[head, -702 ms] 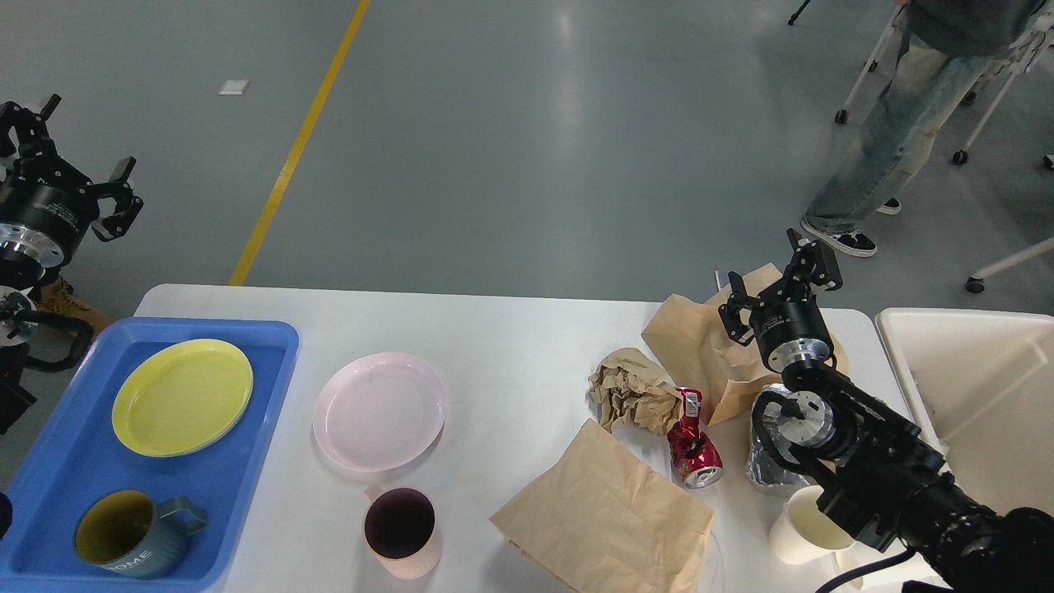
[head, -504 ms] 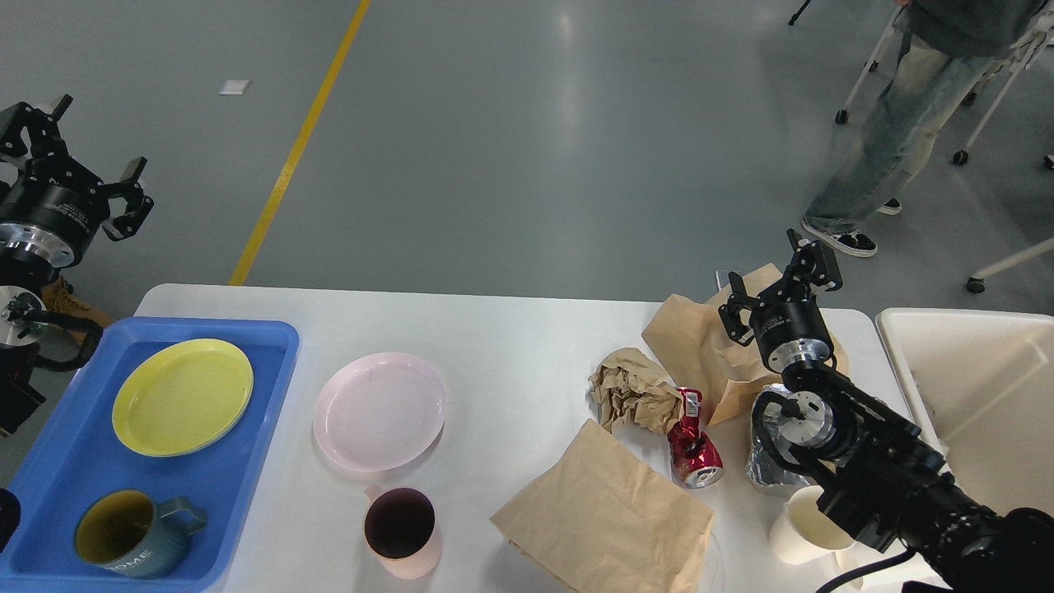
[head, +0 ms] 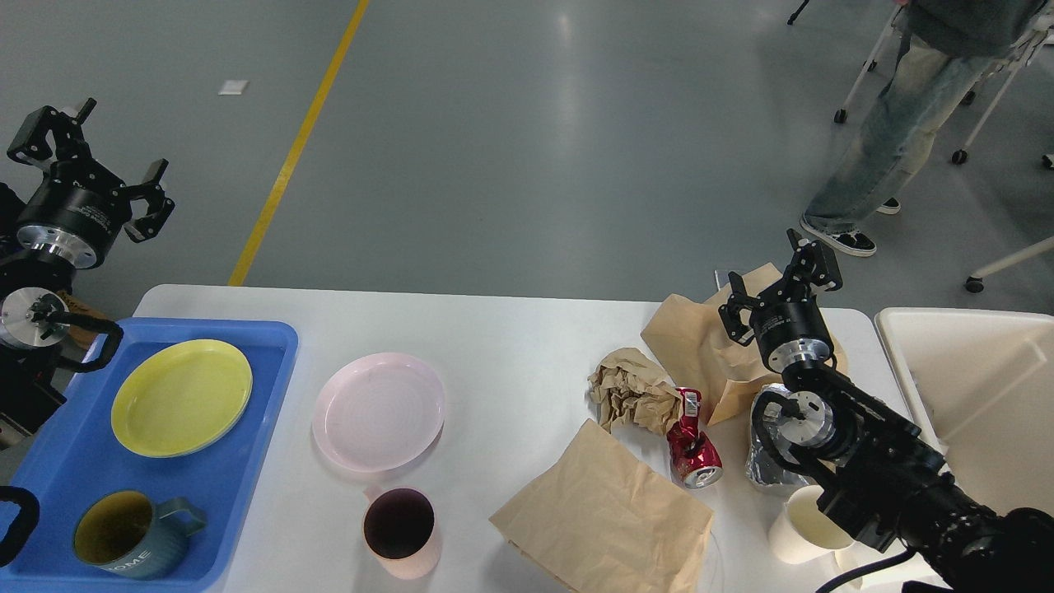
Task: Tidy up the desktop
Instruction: 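Raise the left arm and move the left gripper toward the table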
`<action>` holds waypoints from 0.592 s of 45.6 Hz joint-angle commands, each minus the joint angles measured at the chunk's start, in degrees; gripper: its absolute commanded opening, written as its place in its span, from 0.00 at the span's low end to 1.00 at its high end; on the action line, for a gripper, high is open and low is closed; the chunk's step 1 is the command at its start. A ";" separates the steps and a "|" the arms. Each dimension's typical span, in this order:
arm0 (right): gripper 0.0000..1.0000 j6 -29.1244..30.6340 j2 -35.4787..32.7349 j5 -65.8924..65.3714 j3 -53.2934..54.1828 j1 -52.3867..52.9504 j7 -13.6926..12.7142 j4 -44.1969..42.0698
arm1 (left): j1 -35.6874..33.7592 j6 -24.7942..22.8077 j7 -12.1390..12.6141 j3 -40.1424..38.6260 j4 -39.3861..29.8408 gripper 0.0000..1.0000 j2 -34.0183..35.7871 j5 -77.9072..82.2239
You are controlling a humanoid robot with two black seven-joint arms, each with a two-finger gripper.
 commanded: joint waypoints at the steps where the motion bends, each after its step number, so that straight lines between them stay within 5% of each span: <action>1: 1.00 0.00 0.00 0.01 0.00 0.04 0.00 0.00 | 0.47 -4.72 0.33 2.51 -1.03 0.96 0.86 0.00; 12: 1.00 0.00 0.00 0.01 0.00 0.04 0.01 0.00 | -1.64 -7.11 0.77 17.79 -1.03 0.96 5.60 1.23; 27: 1.00 0.00 0.00 0.01 0.00 0.04 0.01 0.00 | -14.38 -8.07 0.77 63.22 -1.20 0.96 5.08 2.11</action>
